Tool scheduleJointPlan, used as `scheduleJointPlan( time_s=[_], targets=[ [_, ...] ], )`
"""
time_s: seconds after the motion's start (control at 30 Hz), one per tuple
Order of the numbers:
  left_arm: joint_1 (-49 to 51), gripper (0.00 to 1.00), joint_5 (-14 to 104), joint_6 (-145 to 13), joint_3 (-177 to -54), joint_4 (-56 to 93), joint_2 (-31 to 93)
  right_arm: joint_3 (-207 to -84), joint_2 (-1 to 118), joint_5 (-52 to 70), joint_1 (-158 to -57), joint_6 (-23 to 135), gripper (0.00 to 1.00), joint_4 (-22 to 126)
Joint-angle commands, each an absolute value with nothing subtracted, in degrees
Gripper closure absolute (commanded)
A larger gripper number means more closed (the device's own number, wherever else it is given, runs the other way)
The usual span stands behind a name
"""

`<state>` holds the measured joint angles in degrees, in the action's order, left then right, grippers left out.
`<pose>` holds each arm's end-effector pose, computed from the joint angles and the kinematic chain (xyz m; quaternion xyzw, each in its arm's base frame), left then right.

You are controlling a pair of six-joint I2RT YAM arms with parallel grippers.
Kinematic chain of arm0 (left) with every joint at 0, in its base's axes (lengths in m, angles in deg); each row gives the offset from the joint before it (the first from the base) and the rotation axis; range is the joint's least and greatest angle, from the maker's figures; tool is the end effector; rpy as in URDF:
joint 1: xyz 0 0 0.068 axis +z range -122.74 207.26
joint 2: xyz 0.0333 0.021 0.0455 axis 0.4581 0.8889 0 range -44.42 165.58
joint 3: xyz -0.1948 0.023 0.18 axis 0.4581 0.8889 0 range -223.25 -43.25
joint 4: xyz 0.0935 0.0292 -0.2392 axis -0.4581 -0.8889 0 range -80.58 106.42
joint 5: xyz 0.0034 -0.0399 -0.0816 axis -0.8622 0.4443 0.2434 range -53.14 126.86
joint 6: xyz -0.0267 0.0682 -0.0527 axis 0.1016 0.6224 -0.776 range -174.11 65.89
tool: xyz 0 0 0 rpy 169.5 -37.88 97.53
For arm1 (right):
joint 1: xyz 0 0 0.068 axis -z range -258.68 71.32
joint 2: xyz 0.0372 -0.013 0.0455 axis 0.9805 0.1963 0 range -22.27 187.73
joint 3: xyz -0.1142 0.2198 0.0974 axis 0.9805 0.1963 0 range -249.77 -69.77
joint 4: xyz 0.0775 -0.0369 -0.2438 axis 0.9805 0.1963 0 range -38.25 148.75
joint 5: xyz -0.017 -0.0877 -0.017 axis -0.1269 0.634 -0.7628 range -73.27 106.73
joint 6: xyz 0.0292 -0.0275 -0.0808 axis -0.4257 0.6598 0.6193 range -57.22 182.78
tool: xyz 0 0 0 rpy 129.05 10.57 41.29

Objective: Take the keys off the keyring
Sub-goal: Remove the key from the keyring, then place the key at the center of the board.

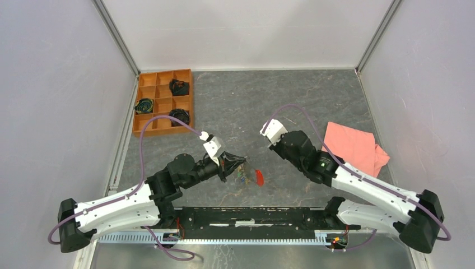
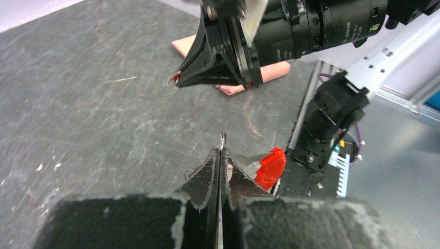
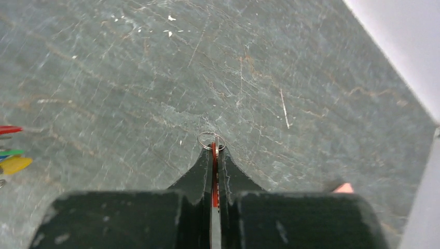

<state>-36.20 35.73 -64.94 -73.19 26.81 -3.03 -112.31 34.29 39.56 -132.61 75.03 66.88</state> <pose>0.1044 -0.2055 0.2915 0.3102 0.6427 -0.4175 0.5626 0.1766 0.1894 0.2554 -0.3775 0.7629 0.0171 0.5247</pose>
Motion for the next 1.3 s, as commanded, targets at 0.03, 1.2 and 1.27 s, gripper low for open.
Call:
scheduleJointPlan(
  time_s=[0.03,1.2,1.27],
  targets=[
    [-36.3,0.98,23.5,-70.8,-77.3,22.0,-3.9,-107.8,39.0,29.1,-123.4,66.2,1.00,52.3],
    [-36.1,0.98,21.5,-71.6,-77.8,16.8,-4.2,-105.8,63.1,26.7,-106.3,58.4,0.85,37.1],
    [-36.1,0.98,21.6,-71.7,-77.8,16.8,-4.1,-105.8,63.1,26.5,-106.3,58.4,0.85,37.2]
  ],
)
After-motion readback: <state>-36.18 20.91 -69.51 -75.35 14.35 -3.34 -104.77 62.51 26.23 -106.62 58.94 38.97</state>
